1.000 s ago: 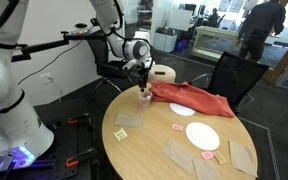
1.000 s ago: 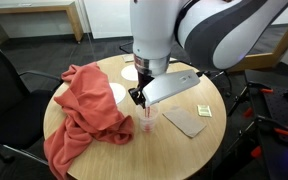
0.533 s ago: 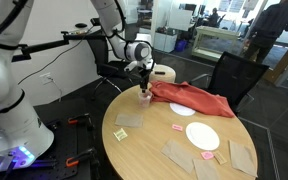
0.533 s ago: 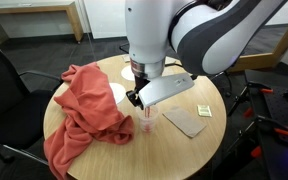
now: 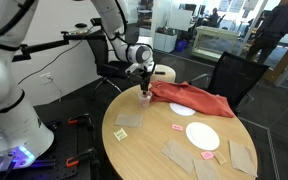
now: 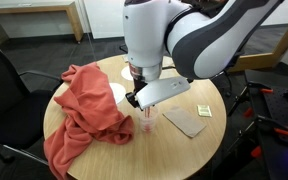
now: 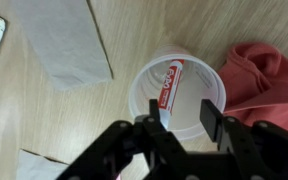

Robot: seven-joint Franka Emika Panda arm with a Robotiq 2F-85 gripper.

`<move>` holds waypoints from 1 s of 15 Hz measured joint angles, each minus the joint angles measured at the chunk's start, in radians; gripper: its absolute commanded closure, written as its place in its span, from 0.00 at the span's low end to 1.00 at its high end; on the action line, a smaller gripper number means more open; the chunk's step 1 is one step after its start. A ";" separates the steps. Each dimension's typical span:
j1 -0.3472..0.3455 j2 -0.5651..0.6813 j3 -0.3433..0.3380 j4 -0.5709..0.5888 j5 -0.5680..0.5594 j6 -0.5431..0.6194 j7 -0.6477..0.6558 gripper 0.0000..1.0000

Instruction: Remove the marker from the plastic cup.

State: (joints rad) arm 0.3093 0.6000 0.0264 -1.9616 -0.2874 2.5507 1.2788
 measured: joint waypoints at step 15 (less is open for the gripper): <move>0.002 0.054 -0.018 0.050 0.021 0.001 0.000 0.52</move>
State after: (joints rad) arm 0.3110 0.6536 0.0081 -1.9119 -0.2666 2.5518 1.2786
